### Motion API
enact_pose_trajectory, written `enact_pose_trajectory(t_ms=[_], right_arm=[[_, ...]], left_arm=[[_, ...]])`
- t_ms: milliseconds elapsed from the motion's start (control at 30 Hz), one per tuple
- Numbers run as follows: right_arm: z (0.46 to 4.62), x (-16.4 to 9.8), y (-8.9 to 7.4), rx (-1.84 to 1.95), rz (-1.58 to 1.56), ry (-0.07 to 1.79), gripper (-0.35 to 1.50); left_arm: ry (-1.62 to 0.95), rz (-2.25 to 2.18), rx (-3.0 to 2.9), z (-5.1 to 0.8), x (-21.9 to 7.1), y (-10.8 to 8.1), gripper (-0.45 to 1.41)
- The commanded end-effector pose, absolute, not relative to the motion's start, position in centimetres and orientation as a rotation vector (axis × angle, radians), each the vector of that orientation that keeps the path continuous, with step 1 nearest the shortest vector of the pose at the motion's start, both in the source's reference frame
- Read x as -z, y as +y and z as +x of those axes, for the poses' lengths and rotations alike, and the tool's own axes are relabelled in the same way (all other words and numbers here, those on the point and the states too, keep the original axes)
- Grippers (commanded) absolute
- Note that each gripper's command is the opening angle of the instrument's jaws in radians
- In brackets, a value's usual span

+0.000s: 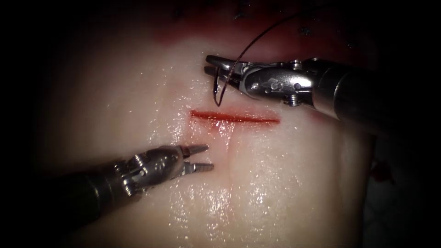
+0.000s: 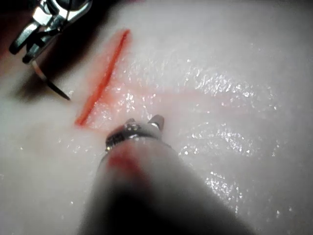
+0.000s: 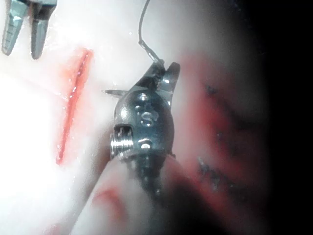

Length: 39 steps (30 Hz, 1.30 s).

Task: Wound Closure
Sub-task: Insert needle into skin above incision

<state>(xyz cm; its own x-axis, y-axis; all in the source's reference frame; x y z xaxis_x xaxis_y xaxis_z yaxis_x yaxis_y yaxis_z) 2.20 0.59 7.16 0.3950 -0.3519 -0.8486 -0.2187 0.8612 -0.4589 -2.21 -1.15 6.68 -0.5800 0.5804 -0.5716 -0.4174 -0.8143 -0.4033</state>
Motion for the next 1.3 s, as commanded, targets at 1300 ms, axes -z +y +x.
enact_pose_trajectory(t_ms=[1300], right_arm=[[2.16, -7.99, -0.2, 0.167, -0.569, 1.144, -0.35]], left_arm=[[-0.297, -0.985, -2.357, -2.18, -6.77, -1.11, 0.27]])
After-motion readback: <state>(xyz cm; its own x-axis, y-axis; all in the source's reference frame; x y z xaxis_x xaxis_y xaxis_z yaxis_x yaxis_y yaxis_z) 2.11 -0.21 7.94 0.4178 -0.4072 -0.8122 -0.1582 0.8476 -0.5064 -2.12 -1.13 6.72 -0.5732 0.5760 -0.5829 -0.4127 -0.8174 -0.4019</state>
